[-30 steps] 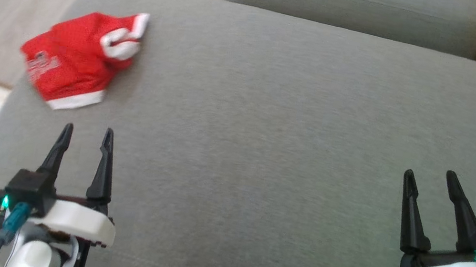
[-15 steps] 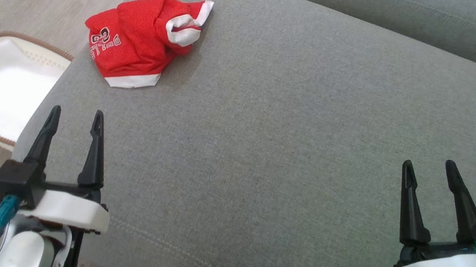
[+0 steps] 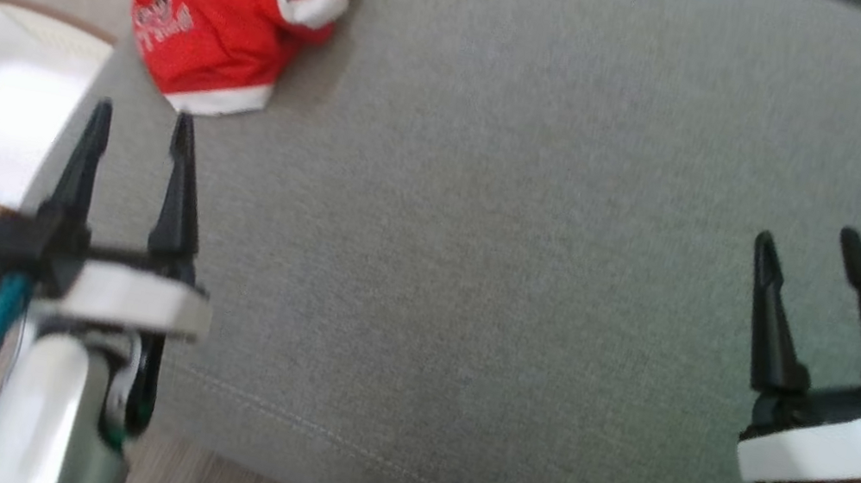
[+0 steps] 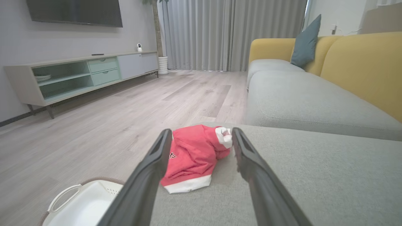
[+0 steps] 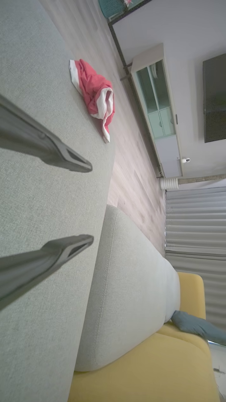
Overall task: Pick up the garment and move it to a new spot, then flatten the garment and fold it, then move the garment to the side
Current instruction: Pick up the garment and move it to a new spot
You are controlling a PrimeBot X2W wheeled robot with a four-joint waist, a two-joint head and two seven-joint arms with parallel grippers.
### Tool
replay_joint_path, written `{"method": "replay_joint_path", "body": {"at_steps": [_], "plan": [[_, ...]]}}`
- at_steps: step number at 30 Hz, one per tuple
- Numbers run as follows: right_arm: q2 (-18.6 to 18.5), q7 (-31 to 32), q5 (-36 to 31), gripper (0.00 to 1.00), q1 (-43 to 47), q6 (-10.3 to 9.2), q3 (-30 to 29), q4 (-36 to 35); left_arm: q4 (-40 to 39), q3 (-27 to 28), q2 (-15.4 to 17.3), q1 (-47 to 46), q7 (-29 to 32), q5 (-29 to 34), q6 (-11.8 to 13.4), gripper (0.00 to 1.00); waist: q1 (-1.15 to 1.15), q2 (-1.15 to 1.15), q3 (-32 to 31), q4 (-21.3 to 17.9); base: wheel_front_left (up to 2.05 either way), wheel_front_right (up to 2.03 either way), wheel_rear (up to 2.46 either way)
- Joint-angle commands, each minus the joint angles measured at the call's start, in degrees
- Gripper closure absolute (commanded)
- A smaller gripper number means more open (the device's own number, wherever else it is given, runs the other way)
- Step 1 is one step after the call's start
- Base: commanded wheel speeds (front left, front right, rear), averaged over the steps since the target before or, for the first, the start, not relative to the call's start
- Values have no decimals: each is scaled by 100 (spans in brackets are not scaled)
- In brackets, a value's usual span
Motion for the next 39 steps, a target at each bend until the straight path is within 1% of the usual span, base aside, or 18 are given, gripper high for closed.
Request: {"method": "replay_joint_path", "body": {"at_steps": [1, 2, 3, 7, 9, 10, 15, 20, 22, 24, 25, 26, 29, 32, 33, 35, 39], "plan": [[-164, 70, -43, 0, -280, -4, 125, -317, 38, 247, 35, -528, -30, -60, -37, 0, 0, 0, 501, -138, 0, 0, 0], [-195, 107, -44, 0, -329, -4, 126, -371, 173, 283, 25, -701, -30, -130, -67, 0, 0, 0, 648, -174, 0, 0, 0], [-270, 174, -55, 0, -434, -4, 141, -463, 551, 357, 16, -1076, -30, -224, -140, 0, 0, 0, 917, -247, 0, 0, 0], [-404, 279, -28, 0, -606, -4, 140, -572, 1439, 490, 32, -1914, -30, -412, -400, 0, 0, 0, 1389, -345, 0, 0, 0], [-469, 315, -13, 0, -663, -4, 142, -589, 2007, 552, 47, -2310, -30, -497, -512, 0, 0, 0, 1568, -378, 0, 0, 0], [-469, 315, -13, 0, -663, -4, 142, -589, 2007, 552, 47, -2310, -30, -497, -512, 0, 0, 0, 1568, -378, 0, 0, 0], [-540, 314, 21, 0, -832, -4, 213, -593, 3644, 655, 241, -3196, -30, -612, -691, 0, 0, 0, 1841, -494, 0, 0, 0], [-570, 282, 40, 0, -917, -4, 241, -541, 5032, 759, 483, -3918, 49, -707, -709, 0, 0, 0, 1932, -566, 0, 0, 0], [-562, 266, 43, 0, -912, -4, 234, -509, 5429, 765, 521, -4092, 145, -721, -658, 0, 0, 0, 1926, -581, 0, 0, 0], [-552, 250, 44, 0, -901, -4, 223, -483, 5769, 754, 563, -4235, 283, -744, -683, 0, 0, 0, 1916, -587, 0, 0, 0], [-547, 243, 44, 0, -898, -4, 217, -468, 5881, 754, 586, -4302, 288, -759, -708, 14, 0, 0, 1911, -588, 0, 0, 0], [-543, 235, 44, 0, -896, -4, 209, -450, 5967, 747, 604, -4358, 270, -762, -719, 100, 0, 0, 1896, -584, 0, 0, 0], [-512, 216, 43, 0, -893, -4, 182, -392, 6032, 718, 653, -4459, 111, -731, -691, 100, 0, 0, 1815, -566, 0, 0, 0], [-475, 167, 59, 0, -900, -4, 216, -315, 5744, 717, 690, -4430, -10, -680, -620, 100, 0, 0, 1666, -571, 0, 0, 0], [-465, 151, 65, 0, -897, -4, 223, -280, 5551, 731, 686, -4384, -21, -666, -592, 100, 0, 0, 1601, -572, 0, 0, 0], [-436, 92, 78, 0, -895, -4, 251, -222, 4886, 787, 717, -4201, -26, -604, -540, 100, 0, 0, 1471, -593, 0, 0, 0], [-347, -37, 118, 0, -871, -4, 342, -67, 3549, 881, 675, -3530, -28, -443, -430, 100, 0, 0, 1125, -680, 0, 0, 0]]}}
